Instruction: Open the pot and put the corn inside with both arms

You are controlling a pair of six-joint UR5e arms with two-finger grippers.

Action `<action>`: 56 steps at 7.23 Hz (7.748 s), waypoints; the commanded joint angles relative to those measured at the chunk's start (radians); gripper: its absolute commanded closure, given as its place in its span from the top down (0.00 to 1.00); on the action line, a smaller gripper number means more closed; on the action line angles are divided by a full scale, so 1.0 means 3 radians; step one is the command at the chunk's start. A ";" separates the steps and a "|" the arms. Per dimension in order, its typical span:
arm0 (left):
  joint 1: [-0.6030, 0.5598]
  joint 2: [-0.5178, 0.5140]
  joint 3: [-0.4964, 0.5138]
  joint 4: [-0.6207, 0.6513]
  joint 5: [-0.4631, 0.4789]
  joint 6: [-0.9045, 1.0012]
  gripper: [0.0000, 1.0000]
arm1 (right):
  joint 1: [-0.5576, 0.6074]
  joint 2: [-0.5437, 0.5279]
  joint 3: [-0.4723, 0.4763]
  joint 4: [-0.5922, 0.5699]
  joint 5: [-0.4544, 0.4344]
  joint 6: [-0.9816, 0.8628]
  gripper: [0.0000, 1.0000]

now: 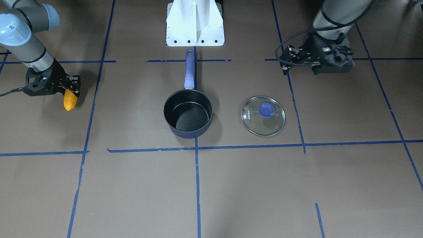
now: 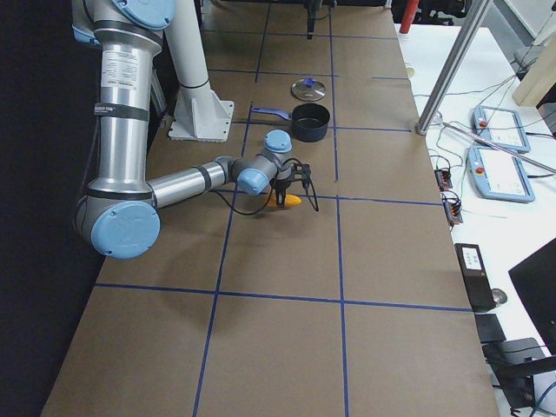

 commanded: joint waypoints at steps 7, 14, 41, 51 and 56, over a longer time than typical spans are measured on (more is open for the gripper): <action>-0.1149 0.0881 0.0752 -0.0807 -0.0340 0.2059 1.00 | -0.0008 0.1983 0.0052 -0.1776 0.0168 0.0575 0.01; -0.1544 0.1299 0.1105 -0.1098 -0.0335 0.3093 1.00 | -0.0352 0.2861 -0.0865 -0.1592 -0.0206 0.1166 0.05; -0.2163 0.1422 0.1720 -0.1462 -0.0632 0.2782 1.00 | 0.2838 0.0505 -0.1235 -0.1582 0.1395 -0.3416 1.00; -0.2158 0.1417 0.1709 -0.1457 -0.0632 0.2782 1.00 | 0.2895 0.0310 -0.1157 -0.1572 0.1175 -0.3441 1.00; -0.2158 0.1417 0.1709 -0.1457 -0.0632 0.2782 1.00 | 0.2895 0.0310 -0.1152 -0.1572 0.1175 -0.3426 1.00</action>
